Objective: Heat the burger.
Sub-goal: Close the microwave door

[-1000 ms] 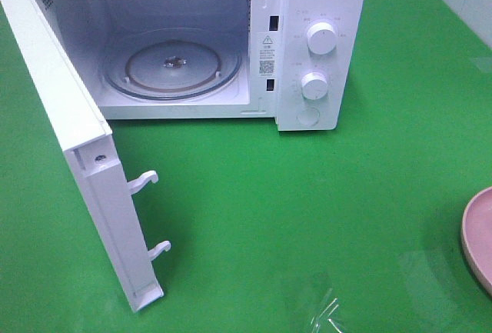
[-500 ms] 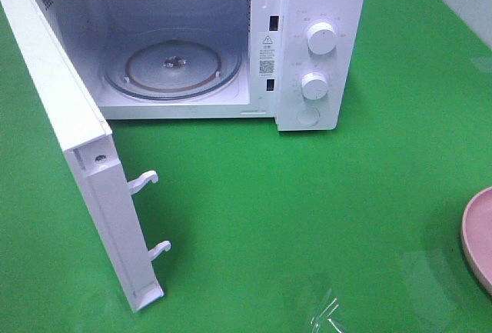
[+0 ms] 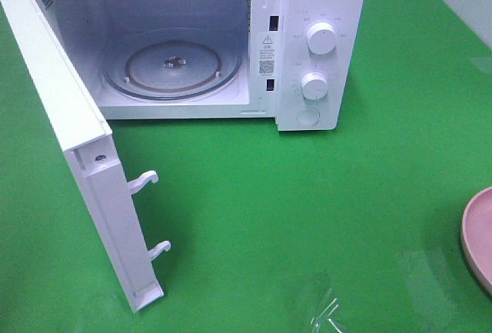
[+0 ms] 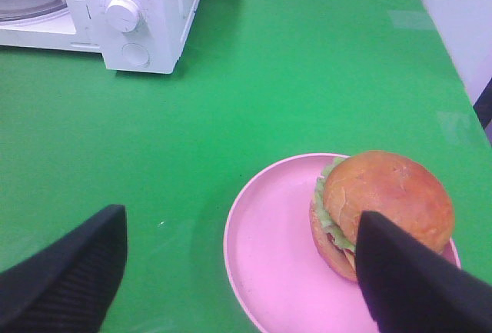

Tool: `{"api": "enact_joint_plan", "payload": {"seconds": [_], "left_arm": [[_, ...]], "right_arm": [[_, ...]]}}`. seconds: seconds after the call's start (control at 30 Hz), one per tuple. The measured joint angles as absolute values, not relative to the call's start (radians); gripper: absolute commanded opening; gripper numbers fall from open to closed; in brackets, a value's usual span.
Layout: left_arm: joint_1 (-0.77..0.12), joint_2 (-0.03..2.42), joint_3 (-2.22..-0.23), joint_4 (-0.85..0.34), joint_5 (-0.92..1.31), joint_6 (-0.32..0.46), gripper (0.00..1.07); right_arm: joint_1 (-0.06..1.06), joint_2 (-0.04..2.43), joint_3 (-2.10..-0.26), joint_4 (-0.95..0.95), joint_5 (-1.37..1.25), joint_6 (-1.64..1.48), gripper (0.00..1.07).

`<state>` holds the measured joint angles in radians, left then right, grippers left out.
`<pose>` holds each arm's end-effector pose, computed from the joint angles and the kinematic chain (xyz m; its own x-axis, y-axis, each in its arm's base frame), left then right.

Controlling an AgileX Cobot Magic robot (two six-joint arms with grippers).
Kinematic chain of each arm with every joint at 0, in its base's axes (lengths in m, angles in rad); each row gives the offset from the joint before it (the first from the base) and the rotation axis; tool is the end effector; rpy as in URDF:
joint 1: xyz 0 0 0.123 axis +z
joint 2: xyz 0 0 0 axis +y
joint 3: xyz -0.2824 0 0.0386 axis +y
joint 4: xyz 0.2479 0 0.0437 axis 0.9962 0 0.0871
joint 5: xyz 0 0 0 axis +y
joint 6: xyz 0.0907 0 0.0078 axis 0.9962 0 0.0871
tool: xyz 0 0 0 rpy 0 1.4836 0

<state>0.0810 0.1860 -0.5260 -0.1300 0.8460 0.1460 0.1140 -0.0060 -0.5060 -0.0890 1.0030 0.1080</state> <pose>0.0322 -0.0063 0.3004 -0.4003 0.0269 -0.9160 0.0319 0.9994 0.0154 -0.0036 -0.0073 0.2838 -0.3907 0.0155 -0.9204 -0.0215 0.9994 0.0260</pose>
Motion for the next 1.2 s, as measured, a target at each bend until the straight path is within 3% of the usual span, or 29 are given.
{"api": "enact_joint_plan", "payload": {"seconds": [0.57, 1.07, 1.2], "left_arm": [[0.081, 0.392, -0.367, -0.107, 0.327, 0.151, 0.0], [0.081, 0.673, -0.207, -0.09, -0.315, 0.161, 0.0], [0.081, 0.828, -0.199, -0.024, -0.483, 0.113, 0.0]], "right_arm": [[0.114, -0.006, -0.506, -0.089, 1.003, 0.108, 0.76], [0.114, -0.006, -0.506, -0.089, 1.003, 0.109, 0.76], [0.114, -0.006, -0.506, -0.089, 1.003, 0.109, 0.76]]}}
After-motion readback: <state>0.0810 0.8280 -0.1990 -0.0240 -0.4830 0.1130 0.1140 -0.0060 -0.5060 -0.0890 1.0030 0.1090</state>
